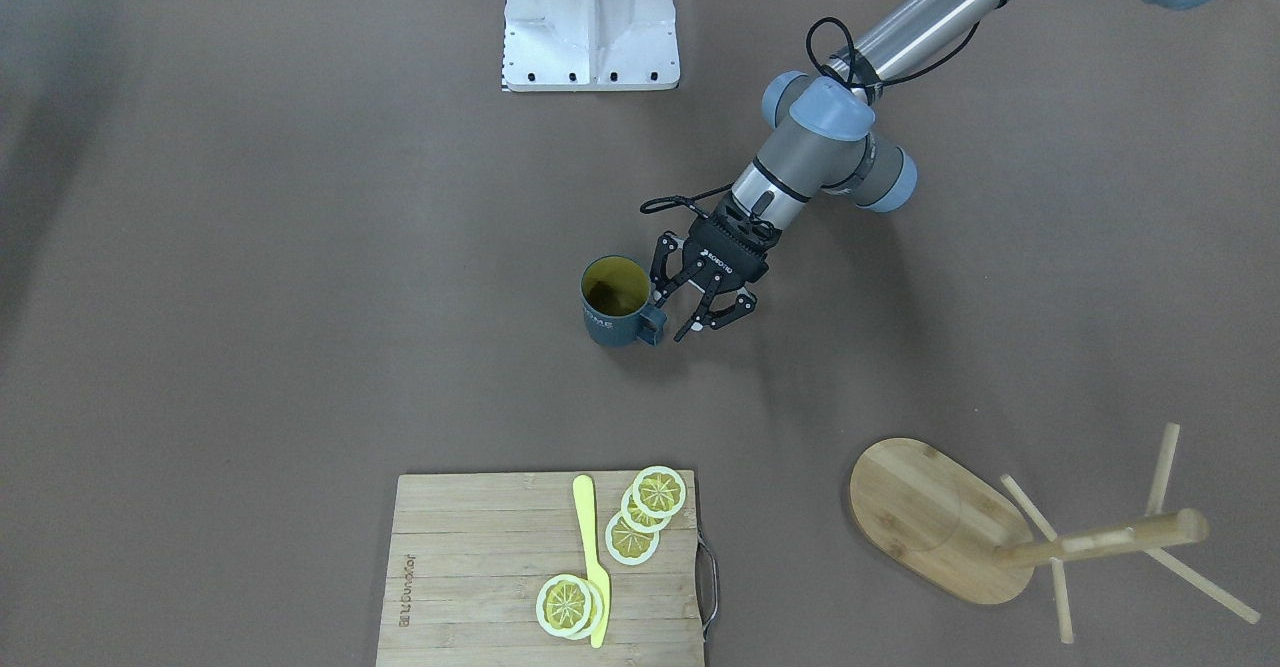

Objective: Hang cup on storage rack
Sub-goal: 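Close the left gripper on the blue mug's handle, then lift the blue mug with the left gripper and swing it toward the stand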

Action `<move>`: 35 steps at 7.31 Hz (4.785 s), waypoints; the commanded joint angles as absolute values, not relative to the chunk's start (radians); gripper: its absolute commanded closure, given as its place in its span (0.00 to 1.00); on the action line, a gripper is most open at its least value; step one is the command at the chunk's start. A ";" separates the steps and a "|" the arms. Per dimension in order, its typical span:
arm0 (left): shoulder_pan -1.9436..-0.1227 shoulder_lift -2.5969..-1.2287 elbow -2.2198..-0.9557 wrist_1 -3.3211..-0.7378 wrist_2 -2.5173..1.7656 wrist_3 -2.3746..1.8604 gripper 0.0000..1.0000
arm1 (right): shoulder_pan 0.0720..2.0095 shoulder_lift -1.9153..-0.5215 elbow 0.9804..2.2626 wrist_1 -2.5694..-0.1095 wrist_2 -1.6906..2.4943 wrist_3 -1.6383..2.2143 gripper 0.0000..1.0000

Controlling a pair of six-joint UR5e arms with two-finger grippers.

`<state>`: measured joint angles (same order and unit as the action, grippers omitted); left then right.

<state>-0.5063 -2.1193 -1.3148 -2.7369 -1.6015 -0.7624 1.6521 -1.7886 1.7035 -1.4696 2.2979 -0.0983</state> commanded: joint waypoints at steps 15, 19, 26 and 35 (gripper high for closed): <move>-0.517 -2.158 -1.296 -2.750 -1.621 -0.638 0.51 | 1.652 -1.782 1.710 -1.468 2.298 -0.081 0.00; -0.514 -2.158 -1.298 -2.773 -1.631 -0.638 0.87 | 1.652 -1.784 1.712 -1.468 2.298 -0.081 0.00; -0.551 -2.164 -1.356 -2.796 -1.638 -0.903 1.00 | 1.652 -1.792 1.710 -1.468 2.301 -0.086 0.00; -0.615 -2.164 -1.393 -2.954 -1.432 -2.343 1.00 | 1.652 -1.793 1.709 -1.468 2.303 -0.083 0.00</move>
<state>-0.5938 -2.1603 -1.3929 -2.9510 -1.5093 -2.1563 1.6521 -1.7932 1.7089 -1.4680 2.3031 -0.0828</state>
